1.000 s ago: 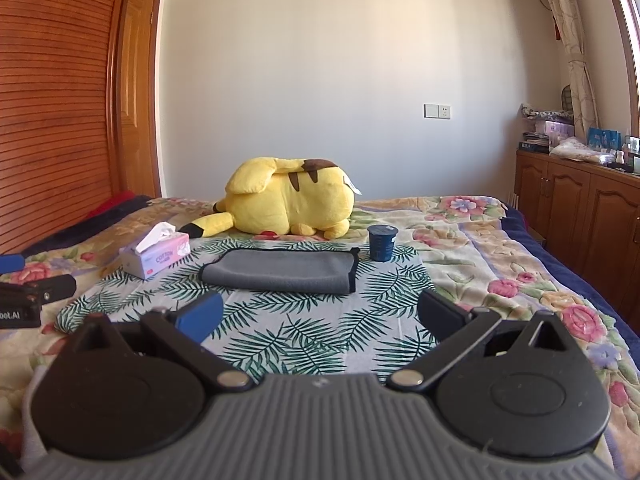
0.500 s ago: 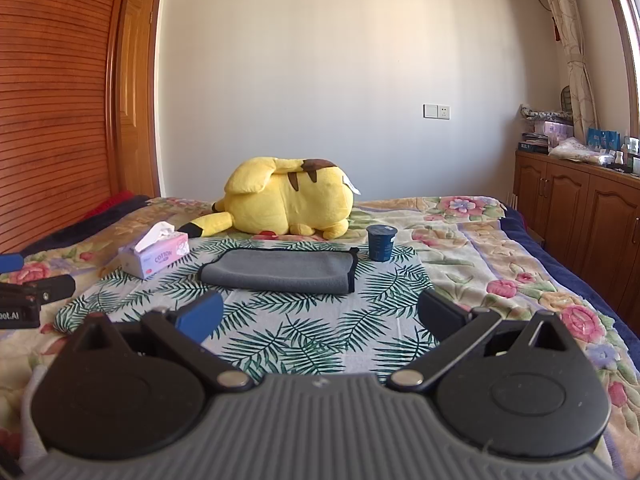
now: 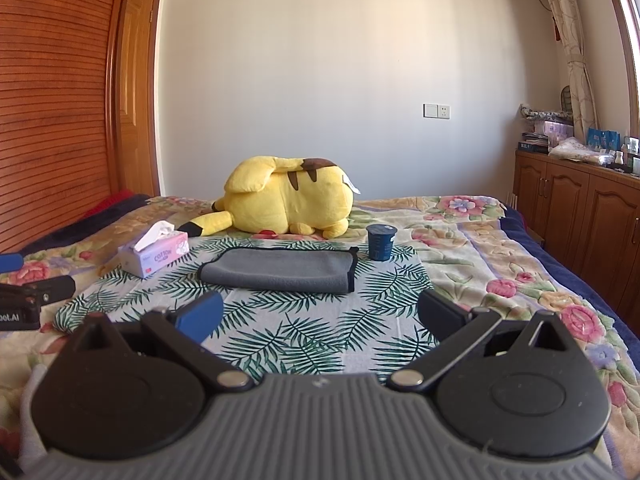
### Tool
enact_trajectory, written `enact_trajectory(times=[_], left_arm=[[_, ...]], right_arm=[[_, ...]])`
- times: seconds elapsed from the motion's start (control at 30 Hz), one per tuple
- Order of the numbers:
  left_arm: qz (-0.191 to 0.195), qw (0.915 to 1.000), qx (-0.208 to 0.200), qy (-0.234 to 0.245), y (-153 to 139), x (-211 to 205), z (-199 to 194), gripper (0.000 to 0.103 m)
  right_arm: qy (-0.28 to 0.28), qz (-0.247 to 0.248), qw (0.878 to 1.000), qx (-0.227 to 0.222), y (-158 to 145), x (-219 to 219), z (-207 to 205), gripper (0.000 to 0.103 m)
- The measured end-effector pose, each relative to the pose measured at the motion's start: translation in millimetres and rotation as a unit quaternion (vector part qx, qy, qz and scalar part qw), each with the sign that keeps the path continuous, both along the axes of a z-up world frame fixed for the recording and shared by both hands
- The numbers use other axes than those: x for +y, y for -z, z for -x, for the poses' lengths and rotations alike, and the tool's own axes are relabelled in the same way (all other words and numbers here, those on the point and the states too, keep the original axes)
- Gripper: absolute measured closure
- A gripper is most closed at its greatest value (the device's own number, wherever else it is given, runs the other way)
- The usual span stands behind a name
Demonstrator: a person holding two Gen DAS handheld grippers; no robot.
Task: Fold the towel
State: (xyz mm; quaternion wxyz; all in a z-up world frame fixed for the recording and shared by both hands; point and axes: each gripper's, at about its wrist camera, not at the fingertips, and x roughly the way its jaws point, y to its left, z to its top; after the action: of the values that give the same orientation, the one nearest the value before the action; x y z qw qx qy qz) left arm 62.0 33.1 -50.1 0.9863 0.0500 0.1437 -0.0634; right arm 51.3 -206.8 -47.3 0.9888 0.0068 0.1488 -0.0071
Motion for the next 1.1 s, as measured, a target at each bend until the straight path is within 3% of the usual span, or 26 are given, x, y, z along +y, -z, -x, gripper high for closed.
enact_trajectory(times=[1.1], left_arm=[[-0.001, 1.0, 0.0, 0.0, 0.0, 2.0, 0.0, 0.016]], right_arm=[[0.0, 0.0, 1.0, 0.0, 0.0, 0.2, -0.1, 0.0]])
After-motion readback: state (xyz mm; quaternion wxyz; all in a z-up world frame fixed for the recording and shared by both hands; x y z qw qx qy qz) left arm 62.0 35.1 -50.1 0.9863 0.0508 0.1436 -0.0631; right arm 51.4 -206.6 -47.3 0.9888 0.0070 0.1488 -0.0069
